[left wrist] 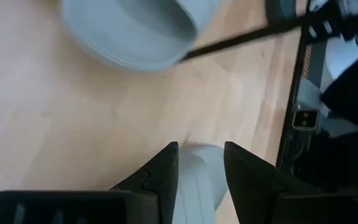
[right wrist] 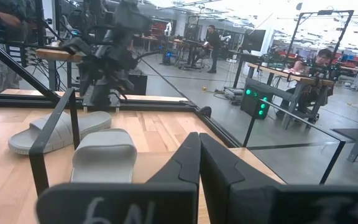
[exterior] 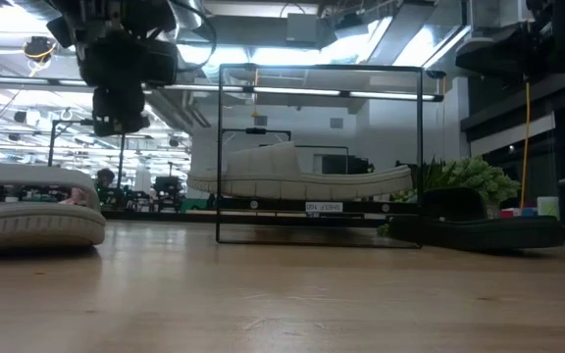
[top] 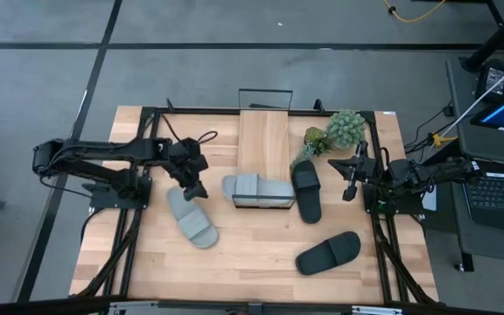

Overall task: Pick and place slides into the shelf
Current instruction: Put the gray slipper on the shelf

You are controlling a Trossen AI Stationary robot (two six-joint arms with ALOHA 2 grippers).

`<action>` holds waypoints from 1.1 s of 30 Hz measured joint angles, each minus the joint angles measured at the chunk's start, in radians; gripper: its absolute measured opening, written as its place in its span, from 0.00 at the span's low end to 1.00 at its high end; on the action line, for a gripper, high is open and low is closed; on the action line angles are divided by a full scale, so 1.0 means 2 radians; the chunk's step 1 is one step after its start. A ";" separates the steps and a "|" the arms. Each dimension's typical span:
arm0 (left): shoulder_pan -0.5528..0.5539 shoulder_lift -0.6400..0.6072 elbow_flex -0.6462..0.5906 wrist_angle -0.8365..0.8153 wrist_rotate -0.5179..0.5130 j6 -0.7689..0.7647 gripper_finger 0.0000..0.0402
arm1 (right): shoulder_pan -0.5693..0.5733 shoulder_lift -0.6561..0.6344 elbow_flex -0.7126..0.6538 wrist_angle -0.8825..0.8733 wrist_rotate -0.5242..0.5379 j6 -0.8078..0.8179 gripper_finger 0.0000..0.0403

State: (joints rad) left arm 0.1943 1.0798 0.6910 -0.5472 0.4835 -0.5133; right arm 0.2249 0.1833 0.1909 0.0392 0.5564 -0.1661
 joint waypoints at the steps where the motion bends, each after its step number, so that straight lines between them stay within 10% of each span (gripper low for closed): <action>1: -0.010 0.000 0.000 0.000 -0.003 -0.002 0.30 | 0.000 0.000 0.000 0.000 0.000 0.001 0.02; 16: -0.179 0.000 0.000 -0.040 -0.156 -0.150 0.30 | 0.000 0.018 0.000 -0.011 -0.017 0.003 0.02; 33: -0.220 0.001 0.000 -0.082 -0.232 -0.227 0.30 | 0.000 0.023 0.000 -0.002 -0.017 0.002 0.02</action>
State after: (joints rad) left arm -0.2462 1.0819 0.6910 -0.7108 0.0199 -0.9680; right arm 0.2249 0.2291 0.1909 0.0360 0.5224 -0.1619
